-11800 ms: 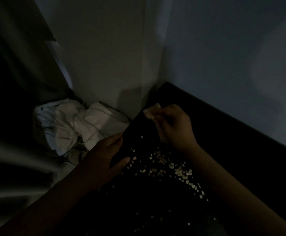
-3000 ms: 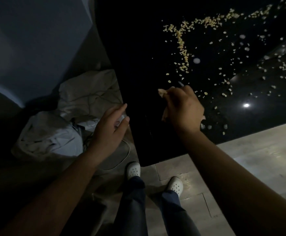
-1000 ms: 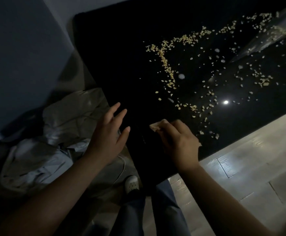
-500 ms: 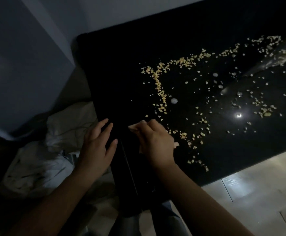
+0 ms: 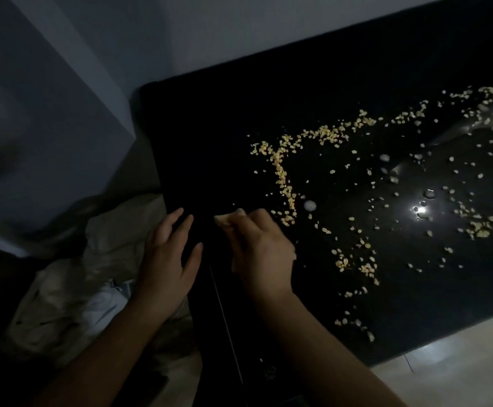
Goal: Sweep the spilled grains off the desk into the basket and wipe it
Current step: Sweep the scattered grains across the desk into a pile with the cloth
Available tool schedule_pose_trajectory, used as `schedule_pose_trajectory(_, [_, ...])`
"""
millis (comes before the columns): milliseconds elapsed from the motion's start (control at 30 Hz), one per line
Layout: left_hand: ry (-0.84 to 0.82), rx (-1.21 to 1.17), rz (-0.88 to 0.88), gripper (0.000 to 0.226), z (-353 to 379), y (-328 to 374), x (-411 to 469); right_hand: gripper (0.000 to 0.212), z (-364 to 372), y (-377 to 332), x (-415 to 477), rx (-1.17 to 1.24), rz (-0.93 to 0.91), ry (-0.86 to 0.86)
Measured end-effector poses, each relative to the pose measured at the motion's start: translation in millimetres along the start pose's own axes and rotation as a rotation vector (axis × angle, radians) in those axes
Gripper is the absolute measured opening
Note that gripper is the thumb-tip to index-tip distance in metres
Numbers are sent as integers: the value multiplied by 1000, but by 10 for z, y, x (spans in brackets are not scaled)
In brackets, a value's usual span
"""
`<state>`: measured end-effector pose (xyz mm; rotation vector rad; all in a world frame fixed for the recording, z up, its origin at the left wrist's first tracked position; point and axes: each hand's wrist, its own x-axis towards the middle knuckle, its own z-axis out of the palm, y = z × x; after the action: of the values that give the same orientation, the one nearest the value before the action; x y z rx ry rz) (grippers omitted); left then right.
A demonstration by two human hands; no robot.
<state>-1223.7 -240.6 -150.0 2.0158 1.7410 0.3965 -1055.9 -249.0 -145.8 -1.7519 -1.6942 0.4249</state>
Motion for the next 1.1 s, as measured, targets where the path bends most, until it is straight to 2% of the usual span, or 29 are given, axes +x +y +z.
schedule_pose_trajectory(100, [-23,4,44,64,-86,-78,130,24,164,109,48,-93,-26,-63])
schedule_pose_trajectory(167, [-41,-13,65,65,-136,-118,203,25,48,296,67,-152,19,-43])
schedule_pose_trajectory(267, [-56,-41,103,65,-178,-139,336,20,-268,562,168,-172,230,99])
schedule_pose_trajectory(333, [-59,-25,118,62,-185,-141,438,21,-372,527,234,-158,284,185])
schedule_pose_trajectory(433, [-51,19,112,56,-184,-171,581,21,-227,138,249,-75,162,147])
schedule_pose_trajectory(533, [-71,90,140,60,-219,-260,719,26,116,-175,253,-46,89,69])
schedule_pose_trajectory(700, [-73,123,175,61,-303,-385,910,32,389,-37,362,-122,54,-9])
schedule_pose_trajectory(767, [-70,111,193,61,-314,-385,975,28,251,164,466,-162,134,52])
schedule_pose_trajectory(867, [-76,86,219,57,-316,-370,1071,23,-54,488,664,-233,355,219])
schedule_pose_trajectory(933, [-100,76,221,58,-307,-363,1129,22,-174,531,741,-224,403,303])
schedule_pose_trajectory(1000, [-109,83,228,62,-294,-369,1179,19,-147,349,765,-175,317,273])
schedule_pose_trajectory(1100, [-124,122,229,64,-281,-391,1227,24,116,33,753,-105,164,139])
